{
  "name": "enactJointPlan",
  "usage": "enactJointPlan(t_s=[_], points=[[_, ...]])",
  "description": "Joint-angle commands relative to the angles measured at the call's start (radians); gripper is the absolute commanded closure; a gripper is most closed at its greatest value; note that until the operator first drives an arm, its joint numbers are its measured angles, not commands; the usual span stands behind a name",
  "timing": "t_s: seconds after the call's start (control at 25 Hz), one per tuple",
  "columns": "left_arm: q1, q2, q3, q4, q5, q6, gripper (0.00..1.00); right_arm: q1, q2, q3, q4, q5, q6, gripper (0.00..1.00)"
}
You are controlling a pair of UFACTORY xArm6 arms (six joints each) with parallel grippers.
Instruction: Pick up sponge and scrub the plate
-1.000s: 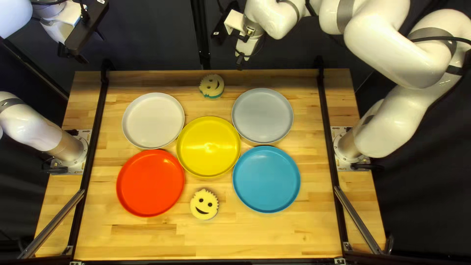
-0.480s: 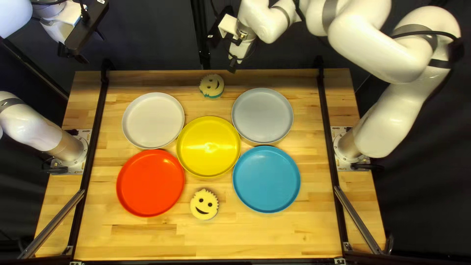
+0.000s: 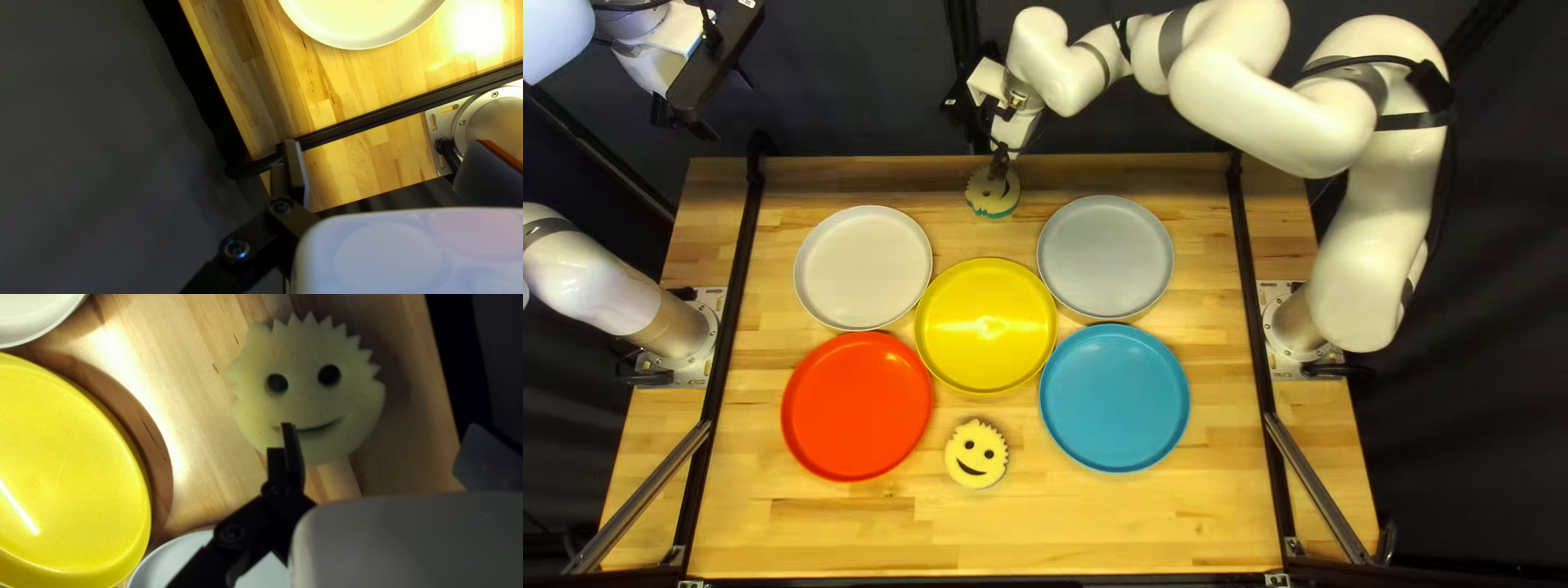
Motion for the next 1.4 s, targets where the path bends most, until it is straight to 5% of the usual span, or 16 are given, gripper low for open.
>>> enactJointPlan(t_s=[0.04,0.92,1.0,1.04,1.08,1.12,1.4], points=[[0.0,0.0,0.0,0.0,0.0,0.0,0.0,-0.008,0.025,-0.02,0.016,0.008,-0.025,0.0],[0.0,0.0,0.0,0.0,0.0,0.0,0.0,-0.02,0.104,-0.1,0.055,0.05,-0.083,0.0],[0.0,0.0,0.0,0.0,0.0,0.0,0.0,-0.02,0.106,-0.101,0.057,0.051,-0.085,0.17],[0.0,0.0,0.0,0.0,0.0,0.0,0.0,-0.02,0.107,-0.102,0.058,0.051,-0.084,0.47],[0.0,0.0,0.0,0.0,0.0,0.0,0.0,-0.02,0.108,-0.102,0.058,0.051,-0.084,0.94],[0.0,0.0,0.0,0.0,0.0,0.0,0.0,-0.02,0.106,-0.101,0.057,0.051,-0.084,1.0],[0.0,0.0,0.0,0.0,0.0,0.0,0.0,-0.023,0.088,-0.083,0.05,0.047,-0.08,1.0]])
